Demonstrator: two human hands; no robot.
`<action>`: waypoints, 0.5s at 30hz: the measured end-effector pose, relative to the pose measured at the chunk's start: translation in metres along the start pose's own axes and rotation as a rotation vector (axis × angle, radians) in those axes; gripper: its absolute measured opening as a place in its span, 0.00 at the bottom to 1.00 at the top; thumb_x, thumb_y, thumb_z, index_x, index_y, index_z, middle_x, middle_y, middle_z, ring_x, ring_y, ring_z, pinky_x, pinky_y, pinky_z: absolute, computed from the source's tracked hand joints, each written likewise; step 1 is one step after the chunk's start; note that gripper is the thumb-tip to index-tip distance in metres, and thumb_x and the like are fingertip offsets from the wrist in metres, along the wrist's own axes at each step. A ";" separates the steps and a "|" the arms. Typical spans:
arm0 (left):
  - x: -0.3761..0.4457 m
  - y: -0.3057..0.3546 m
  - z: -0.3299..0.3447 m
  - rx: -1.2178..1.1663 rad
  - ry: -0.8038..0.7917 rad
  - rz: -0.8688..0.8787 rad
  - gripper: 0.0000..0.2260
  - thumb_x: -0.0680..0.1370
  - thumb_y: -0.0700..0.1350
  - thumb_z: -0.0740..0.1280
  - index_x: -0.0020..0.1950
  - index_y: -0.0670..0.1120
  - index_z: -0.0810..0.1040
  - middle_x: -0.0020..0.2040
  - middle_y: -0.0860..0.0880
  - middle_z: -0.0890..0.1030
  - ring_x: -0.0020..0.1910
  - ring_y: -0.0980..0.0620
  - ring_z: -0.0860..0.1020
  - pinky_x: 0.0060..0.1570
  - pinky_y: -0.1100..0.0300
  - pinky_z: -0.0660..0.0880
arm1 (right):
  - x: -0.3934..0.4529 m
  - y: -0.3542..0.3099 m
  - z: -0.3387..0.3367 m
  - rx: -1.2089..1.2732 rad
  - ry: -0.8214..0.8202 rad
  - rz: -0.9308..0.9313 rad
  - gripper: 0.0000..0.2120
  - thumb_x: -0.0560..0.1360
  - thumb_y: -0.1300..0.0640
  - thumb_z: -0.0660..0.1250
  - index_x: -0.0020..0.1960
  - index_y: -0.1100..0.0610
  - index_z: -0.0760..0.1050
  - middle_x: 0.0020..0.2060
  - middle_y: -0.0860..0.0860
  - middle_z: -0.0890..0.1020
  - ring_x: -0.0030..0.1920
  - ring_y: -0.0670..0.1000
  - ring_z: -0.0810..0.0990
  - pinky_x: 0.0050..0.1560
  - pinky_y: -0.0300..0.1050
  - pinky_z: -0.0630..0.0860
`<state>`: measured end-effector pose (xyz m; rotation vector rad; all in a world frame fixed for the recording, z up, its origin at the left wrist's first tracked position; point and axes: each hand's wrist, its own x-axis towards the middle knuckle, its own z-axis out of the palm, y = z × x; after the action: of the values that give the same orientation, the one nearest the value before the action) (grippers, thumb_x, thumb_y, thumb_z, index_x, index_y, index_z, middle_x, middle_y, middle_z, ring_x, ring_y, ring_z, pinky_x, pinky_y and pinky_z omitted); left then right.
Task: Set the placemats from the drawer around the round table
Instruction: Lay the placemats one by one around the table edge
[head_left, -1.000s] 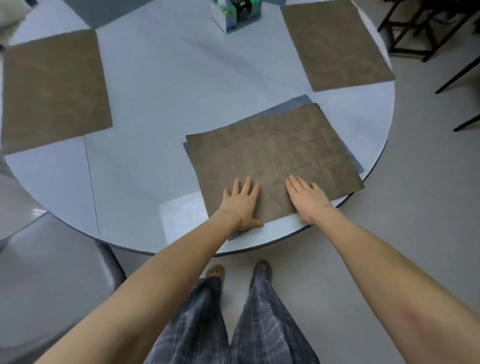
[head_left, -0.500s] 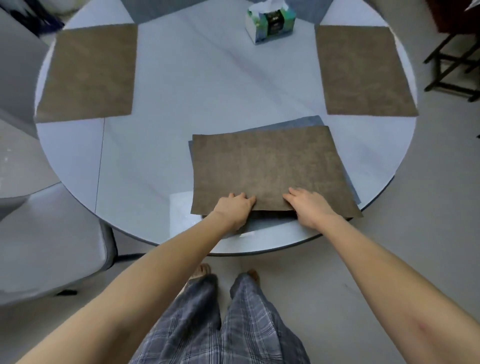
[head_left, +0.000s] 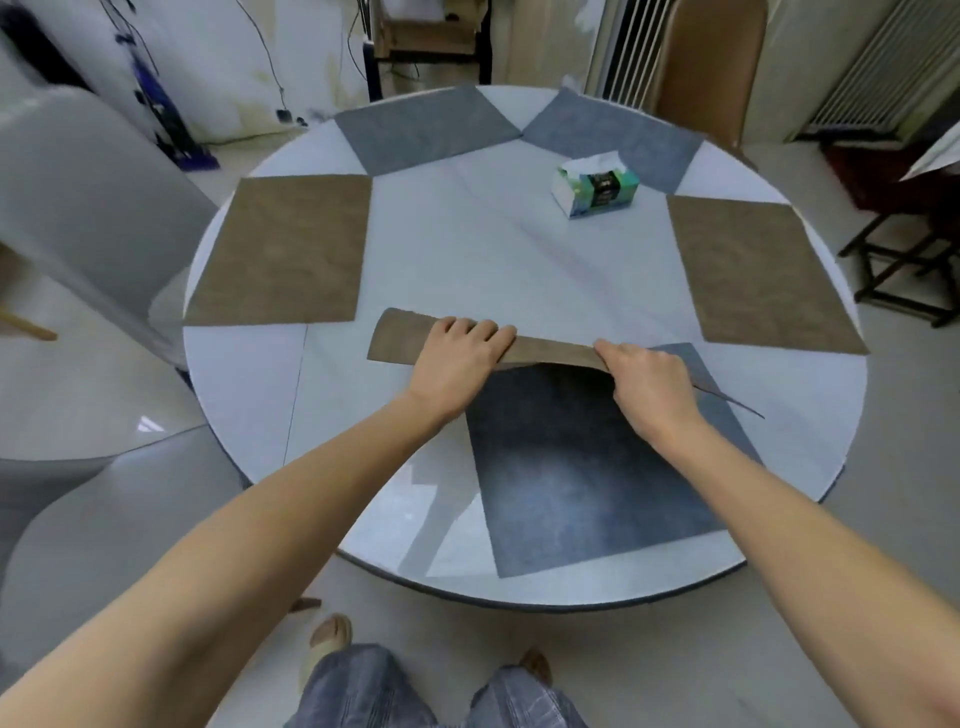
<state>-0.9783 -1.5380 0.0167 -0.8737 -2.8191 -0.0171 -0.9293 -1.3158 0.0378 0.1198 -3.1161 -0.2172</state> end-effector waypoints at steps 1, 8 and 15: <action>-0.002 -0.019 -0.002 -0.010 0.012 -0.009 0.20 0.74 0.36 0.65 0.65 0.46 0.73 0.54 0.46 0.80 0.50 0.41 0.79 0.54 0.50 0.72 | 0.010 -0.018 -0.007 0.005 0.018 0.012 0.15 0.75 0.69 0.57 0.58 0.59 0.72 0.43 0.57 0.80 0.40 0.60 0.80 0.33 0.47 0.63; -0.008 -0.162 -0.040 -0.023 0.114 -0.026 0.26 0.76 0.34 0.62 0.73 0.47 0.65 0.67 0.46 0.74 0.64 0.41 0.73 0.69 0.43 0.62 | 0.074 -0.149 -0.057 0.076 0.250 0.155 0.26 0.75 0.71 0.59 0.71 0.58 0.65 0.56 0.61 0.76 0.41 0.61 0.78 0.37 0.50 0.72; -0.078 -0.255 0.009 0.015 -0.047 0.042 0.30 0.78 0.32 0.55 0.79 0.48 0.52 0.78 0.47 0.57 0.77 0.45 0.56 0.74 0.43 0.48 | 0.065 -0.270 -0.009 0.003 0.283 0.147 0.34 0.62 0.76 0.68 0.67 0.64 0.71 0.63 0.69 0.73 0.58 0.70 0.77 0.54 0.60 0.77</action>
<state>-1.0605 -1.7919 0.0048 -0.9417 -2.8392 0.0311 -0.9730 -1.5888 0.0102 -0.0725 -2.8281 -0.1750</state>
